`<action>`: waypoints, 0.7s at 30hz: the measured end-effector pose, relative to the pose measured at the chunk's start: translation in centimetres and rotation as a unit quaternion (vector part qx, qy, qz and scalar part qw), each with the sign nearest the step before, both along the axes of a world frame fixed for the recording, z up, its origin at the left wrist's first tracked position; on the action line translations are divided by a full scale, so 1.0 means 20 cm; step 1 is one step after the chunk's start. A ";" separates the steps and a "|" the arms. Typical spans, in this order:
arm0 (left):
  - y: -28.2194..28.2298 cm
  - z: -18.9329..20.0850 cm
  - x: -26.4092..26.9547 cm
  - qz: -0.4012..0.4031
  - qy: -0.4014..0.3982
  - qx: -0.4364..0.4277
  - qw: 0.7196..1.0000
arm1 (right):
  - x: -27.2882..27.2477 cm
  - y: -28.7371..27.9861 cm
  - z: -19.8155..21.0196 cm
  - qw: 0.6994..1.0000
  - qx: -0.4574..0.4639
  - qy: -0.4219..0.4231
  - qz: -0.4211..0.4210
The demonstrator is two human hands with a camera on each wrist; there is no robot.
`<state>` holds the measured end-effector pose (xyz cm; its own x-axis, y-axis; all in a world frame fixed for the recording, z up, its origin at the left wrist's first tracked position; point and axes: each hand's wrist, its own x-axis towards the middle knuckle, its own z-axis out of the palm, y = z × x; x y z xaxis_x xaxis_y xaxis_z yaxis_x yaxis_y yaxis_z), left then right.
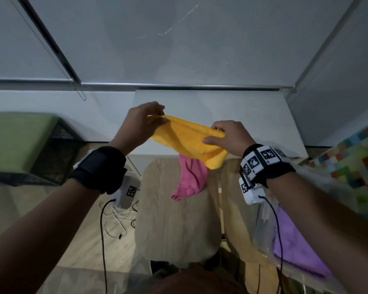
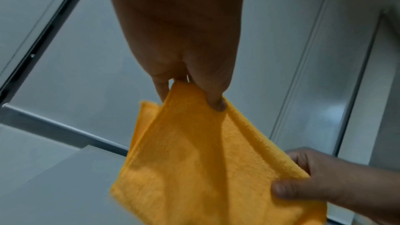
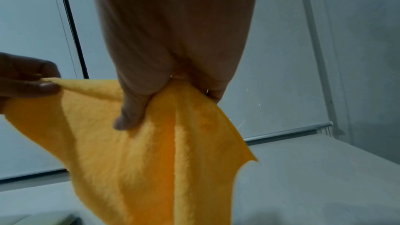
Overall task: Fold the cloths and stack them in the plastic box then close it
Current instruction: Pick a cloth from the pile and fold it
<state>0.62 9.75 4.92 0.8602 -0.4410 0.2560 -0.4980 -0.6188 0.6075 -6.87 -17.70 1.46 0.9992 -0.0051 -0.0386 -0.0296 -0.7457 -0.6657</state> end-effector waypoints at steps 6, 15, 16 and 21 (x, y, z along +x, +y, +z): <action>0.12 0.06 0.01 0.080 -0.018 -0.025 0.996 | -0.02 -0.09 0.05 0.996 -0.085 0.014 -0.001; 0.29 0.02 0.05 0.152 0.034 -0.119 0.981 | -0.05 -0.14 0.02 0.996 0.004 -0.035 -0.076; 0.30 0.01 0.06 0.161 0.040 -0.131 0.977 | -0.04 -0.13 0.00 0.995 0.026 -0.038 -0.091; 0.29 -0.01 0.08 0.191 0.076 -0.192 0.960 | 0.00 -0.11 -0.01 0.980 0.101 -0.042 -0.169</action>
